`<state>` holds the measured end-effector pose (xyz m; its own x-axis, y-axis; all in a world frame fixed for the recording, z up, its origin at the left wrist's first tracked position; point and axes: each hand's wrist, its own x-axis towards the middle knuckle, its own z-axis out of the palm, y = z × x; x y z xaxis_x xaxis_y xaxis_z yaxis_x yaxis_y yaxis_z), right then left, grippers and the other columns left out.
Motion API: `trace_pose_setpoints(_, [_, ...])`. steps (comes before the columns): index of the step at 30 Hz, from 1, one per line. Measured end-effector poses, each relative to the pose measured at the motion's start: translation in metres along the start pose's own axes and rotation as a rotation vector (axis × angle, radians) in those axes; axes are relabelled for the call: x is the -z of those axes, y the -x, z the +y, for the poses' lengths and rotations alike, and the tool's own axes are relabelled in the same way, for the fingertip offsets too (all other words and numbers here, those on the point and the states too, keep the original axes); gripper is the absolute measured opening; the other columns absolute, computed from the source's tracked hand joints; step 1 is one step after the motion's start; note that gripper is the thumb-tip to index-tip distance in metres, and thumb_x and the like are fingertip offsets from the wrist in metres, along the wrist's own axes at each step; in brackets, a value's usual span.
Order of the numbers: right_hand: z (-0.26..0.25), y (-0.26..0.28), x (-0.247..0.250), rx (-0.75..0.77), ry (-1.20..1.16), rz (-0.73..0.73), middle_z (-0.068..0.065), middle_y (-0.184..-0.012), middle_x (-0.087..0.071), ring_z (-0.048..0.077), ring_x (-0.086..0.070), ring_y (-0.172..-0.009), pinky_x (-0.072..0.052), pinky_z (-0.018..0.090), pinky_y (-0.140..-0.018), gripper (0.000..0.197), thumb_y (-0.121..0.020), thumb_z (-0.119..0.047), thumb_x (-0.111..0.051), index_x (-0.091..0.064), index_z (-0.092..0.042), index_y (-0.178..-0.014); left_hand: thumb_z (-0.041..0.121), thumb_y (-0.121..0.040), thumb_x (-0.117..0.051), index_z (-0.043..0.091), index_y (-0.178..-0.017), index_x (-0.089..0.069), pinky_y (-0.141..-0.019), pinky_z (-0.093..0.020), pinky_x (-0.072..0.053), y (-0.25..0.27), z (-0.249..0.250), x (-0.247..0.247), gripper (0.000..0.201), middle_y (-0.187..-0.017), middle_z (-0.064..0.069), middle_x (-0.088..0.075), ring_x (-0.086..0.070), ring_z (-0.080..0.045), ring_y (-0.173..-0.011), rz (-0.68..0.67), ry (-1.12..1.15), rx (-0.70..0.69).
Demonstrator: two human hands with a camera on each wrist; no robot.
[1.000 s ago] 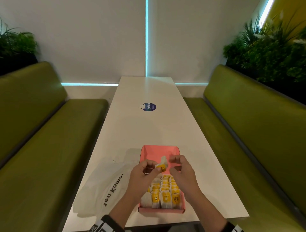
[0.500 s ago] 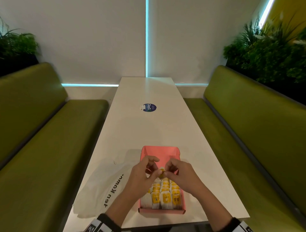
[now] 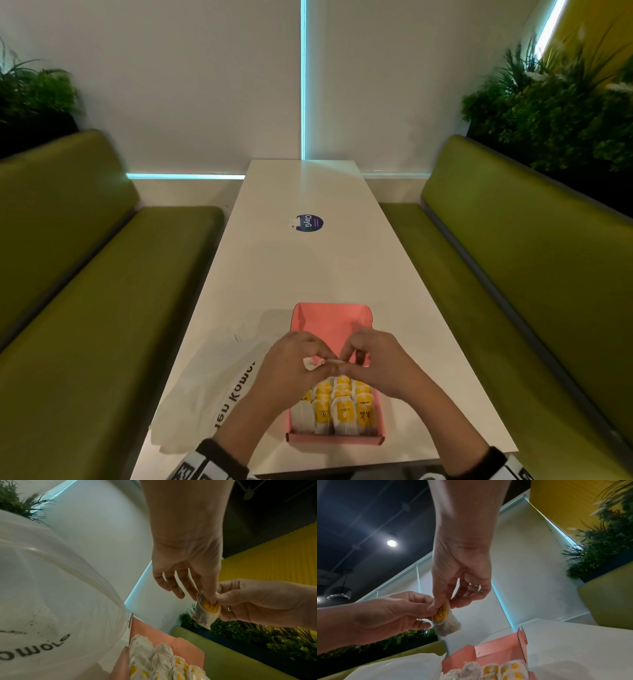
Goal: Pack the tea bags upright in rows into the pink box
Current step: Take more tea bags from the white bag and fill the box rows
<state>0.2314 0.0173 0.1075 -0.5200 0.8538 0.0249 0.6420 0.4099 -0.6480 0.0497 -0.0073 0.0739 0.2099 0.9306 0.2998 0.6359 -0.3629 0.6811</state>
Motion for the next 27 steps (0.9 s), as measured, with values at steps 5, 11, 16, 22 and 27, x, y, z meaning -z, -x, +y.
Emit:
trace_pose_setpoints(5, [0.002, -0.004, 0.002, -0.080, -0.098, 0.361, -0.007, -0.077, -0.057, 0.002, -0.052, -0.064, -0.039, 0.011, -0.061, 0.021, -0.077, -0.012, -0.074, -0.062, -0.023, -0.064, 0.052, -0.068, -0.061, 0.036, -0.111, -0.063, -0.082, -0.010, -0.043, 0.001, 0.000, -0.001, 0.046, -0.112, 0.022, -0.054, -0.054, 0.005, -0.091, 0.107, 0.157, -0.031])
trace_pose_setpoints(11, [-0.001, -0.002, 0.000, -0.052, -0.327, 0.151, -0.012, -0.071, -0.058, 0.000, -0.053, -0.059, -0.040, 0.012, -0.057, 0.038, -0.072, -0.006, -0.078, -0.060, -0.033, -0.054, 0.053, -0.078, -0.056, 0.047, -0.125, -0.046, -0.078, -0.013, -0.047, 0.001, -0.003, -0.002, 0.048, -0.125, 0.024, -0.039, -0.056, -0.009, -0.090, 0.212, 0.214, 0.020])
trace_pose_setpoints(16, [0.006, -0.010, -0.003, -0.110, -0.201, 0.596, -0.009, -0.071, -0.055, 0.005, -0.049, -0.057, -0.040, 0.010, -0.059, 0.033, -0.073, -0.014, -0.079, -0.057, -0.035, -0.058, 0.053, -0.084, -0.048, 0.045, -0.120, -0.050, -0.083, -0.009, -0.042, 0.000, 0.002, -0.001, 0.037, -0.122, 0.023, -0.045, -0.054, -0.006, -0.099, 0.224, 0.268, -0.002])
trace_pose_setpoints(22, [0.006, -0.006, -0.004, -0.078, -0.313, 0.208, -0.006, -0.073, -0.056, 0.001, -0.046, -0.054, -0.038, 0.017, -0.058, 0.031, -0.072, -0.016, -0.079, -0.059, -0.032, -0.055, 0.067, -0.075, -0.052, 0.050, -0.131, -0.038, -0.098, -0.012, -0.033, 0.000, -0.002, -0.003, 0.060, -0.131, 0.035, -0.038, -0.037, 0.010, -0.120, -0.047, 0.207, 0.068])
trace_pose_setpoints(27, [0.005, -0.004, -0.002, -0.100, -0.422, 0.231, -0.007, -0.075, -0.057, 0.009, -0.047, -0.061, -0.041, 0.023, -0.060, 0.026, -0.074, -0.014, -0.078, -0.063, -0.031, -0.061, 0.038, -0.086, -0.064, 0.042, -0.090, -0.058, -0.075, -0.009, -0.033, 0.000, 0.004, -0.005, 0.008, -0.093, 0.040, -0.055, -0.046, 0.013, -0.091, 0.068, 0.218, 0.076])
